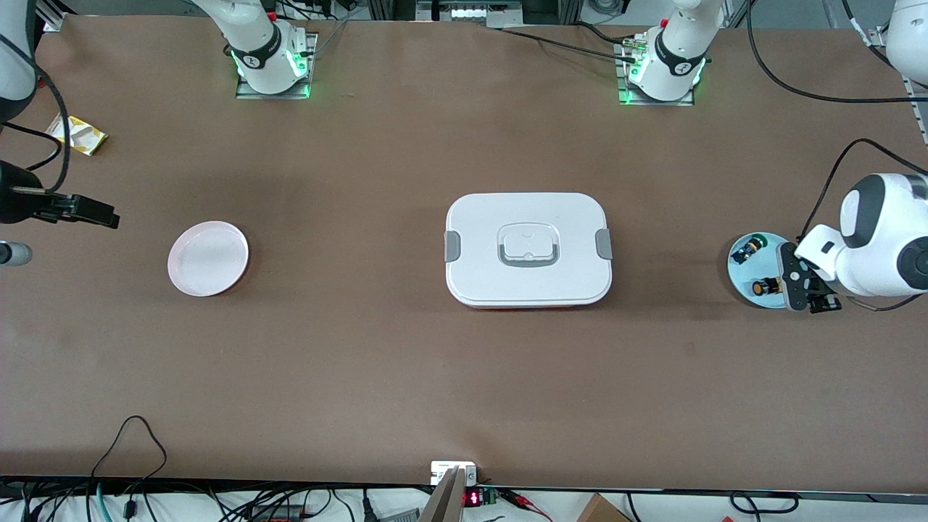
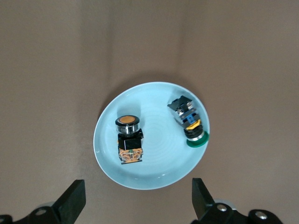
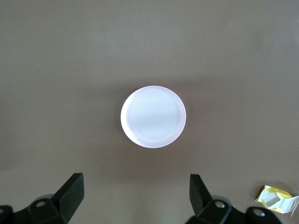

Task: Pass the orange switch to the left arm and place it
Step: 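Lower the switch onto the blue plate and open the left gripper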

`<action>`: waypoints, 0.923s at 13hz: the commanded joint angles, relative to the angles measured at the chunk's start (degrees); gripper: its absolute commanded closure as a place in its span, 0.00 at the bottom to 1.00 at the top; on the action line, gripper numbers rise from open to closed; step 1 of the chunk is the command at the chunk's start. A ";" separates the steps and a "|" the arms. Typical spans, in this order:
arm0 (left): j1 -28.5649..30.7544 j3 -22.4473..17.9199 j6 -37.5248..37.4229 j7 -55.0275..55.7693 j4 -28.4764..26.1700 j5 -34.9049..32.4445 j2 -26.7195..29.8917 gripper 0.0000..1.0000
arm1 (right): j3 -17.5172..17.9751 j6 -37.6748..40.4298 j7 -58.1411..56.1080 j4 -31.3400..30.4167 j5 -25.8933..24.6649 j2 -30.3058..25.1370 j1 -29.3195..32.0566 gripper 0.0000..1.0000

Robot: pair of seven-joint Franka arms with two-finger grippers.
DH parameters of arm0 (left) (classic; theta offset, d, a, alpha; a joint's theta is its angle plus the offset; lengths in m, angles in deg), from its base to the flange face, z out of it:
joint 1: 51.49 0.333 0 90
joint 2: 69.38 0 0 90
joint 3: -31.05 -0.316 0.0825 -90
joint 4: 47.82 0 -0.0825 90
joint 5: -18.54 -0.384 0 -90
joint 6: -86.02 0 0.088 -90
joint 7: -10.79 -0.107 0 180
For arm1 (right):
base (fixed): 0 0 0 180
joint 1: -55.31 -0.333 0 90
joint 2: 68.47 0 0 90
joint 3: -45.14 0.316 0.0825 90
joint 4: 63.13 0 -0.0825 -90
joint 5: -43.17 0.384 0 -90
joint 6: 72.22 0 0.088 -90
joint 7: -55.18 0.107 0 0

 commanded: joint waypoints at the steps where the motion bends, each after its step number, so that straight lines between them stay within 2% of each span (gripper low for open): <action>1: -0.67 2.52 -9.36 5.83 5.44 3.54 -0.22 0.00 | 0.51 -3.24 0.54 -9.08 -0.63 -5.92 0.96 0.00; 3: -0.94 6.63 -16.74 14.43 9.31 4.08 -0.22 0.00 | 0.51 -6.94 0.09 -15.24 -0.63 -9.70 0.79 0.00; 7: -1.47 13.23 -27.91 34.46 15.73 6.44 -0.22 0.00 | 1.04 -6.16 -1.39 -14.57 0.42 -11.12 0.08 0.00; 10: -2.77 16.14 -35.56 50.11 21.87 10.76 -0.22 0.00 | 0.95 -6.16 -4.66 -13.33 1.03 -11.03 0.17 0.00; 12: -5.85 16.42 -37.61 53.40 26.19 10.59 -0.57 0.00 | 0.78 -6.17 -4.48 -12.64 1.65 -10.86 0.34 0.00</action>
